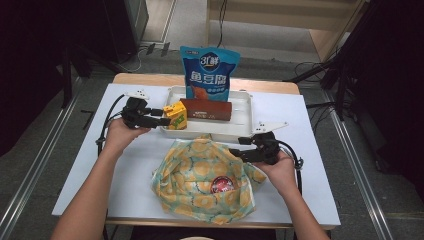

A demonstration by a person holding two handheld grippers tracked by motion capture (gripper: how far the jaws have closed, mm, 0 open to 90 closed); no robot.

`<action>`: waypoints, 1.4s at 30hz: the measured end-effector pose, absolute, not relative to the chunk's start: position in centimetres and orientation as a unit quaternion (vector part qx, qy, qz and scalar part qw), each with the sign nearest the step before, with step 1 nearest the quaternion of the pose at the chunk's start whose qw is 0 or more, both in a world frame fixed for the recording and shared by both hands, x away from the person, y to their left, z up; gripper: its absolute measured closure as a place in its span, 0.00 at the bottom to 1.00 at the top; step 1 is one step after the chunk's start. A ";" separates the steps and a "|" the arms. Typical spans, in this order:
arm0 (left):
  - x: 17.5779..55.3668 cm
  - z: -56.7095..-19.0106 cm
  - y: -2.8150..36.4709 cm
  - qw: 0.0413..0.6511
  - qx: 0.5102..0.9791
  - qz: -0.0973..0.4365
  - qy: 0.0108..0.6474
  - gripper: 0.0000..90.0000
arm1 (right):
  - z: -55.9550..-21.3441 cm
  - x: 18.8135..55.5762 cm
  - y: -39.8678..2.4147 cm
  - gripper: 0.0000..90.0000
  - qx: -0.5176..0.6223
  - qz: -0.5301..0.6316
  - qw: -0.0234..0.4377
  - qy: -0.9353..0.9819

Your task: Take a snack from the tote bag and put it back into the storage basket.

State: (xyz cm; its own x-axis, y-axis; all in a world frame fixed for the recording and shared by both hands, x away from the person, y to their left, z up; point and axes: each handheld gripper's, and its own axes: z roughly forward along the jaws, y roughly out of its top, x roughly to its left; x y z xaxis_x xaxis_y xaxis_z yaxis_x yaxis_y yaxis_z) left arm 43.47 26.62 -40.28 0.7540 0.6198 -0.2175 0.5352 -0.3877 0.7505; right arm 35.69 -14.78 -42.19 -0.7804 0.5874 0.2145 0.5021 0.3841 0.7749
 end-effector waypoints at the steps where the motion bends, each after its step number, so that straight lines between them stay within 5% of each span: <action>1: 43.3 -40.2 26.7 0.429 0.833 0.051 0.345 0.44 | -42.2 35.7 -14.8 0.45 0.329 0.448 0.047 0.830; 7: 42.6 -40.0 27.0 0.425 0.834 0.045 0.350 0.52 | -42.1 36.0 -14.8 0.45 0.329 0.452 0.048 0.828; 25: 41.1 -40.1 25.7 0.438 0.837 0.030 0.325 0.97 | -42.0 36.8 -13.8 0.45 0.315 0.456 0.040 0.832; 42: 42.1 -41.3 24.3 0.417 0.842 0.036 0.341 0.99 | -42.1 36.8 -13.6 0.45 0.312 0.453 0.037 0.834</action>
